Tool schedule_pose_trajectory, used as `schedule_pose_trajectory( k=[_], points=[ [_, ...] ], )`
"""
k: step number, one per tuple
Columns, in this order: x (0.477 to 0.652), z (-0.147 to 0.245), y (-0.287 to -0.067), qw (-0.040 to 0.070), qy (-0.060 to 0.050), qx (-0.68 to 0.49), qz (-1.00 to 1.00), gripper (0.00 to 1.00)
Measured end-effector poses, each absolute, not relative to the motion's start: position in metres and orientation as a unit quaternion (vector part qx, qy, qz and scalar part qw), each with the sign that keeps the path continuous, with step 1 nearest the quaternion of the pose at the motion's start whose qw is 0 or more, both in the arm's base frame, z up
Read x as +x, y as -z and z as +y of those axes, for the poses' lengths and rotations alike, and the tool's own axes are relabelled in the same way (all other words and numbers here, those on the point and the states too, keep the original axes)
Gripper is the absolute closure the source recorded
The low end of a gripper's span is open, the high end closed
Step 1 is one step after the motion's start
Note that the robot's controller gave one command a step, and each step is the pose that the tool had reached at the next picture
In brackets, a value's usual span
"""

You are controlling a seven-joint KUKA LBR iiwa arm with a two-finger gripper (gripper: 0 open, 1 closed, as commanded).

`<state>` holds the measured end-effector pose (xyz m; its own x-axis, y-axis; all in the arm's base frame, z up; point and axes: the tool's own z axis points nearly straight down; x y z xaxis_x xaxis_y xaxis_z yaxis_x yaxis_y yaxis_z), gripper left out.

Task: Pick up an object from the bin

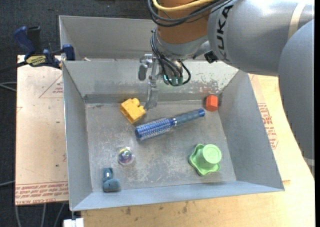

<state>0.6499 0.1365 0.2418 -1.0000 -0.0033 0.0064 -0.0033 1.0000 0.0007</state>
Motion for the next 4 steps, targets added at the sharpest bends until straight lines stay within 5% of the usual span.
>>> schedule_pose_trajectory(
  k=[1,2,3,4],
  points=[
    [0.631,0.085,-0.138,0.002,0.000,0.155,-0.988,0.00],
    [0.611,0.067,-0.066,0.003,0.001,0.190,-0.982,0.00],
    [0.613,0.068,-0.069,0.000,0.001,0.190,-0.982,1.00],
    [0.612,0.085,-0.208,-0.005,0.000,0.327,-0.945,1.00]
  ],
)
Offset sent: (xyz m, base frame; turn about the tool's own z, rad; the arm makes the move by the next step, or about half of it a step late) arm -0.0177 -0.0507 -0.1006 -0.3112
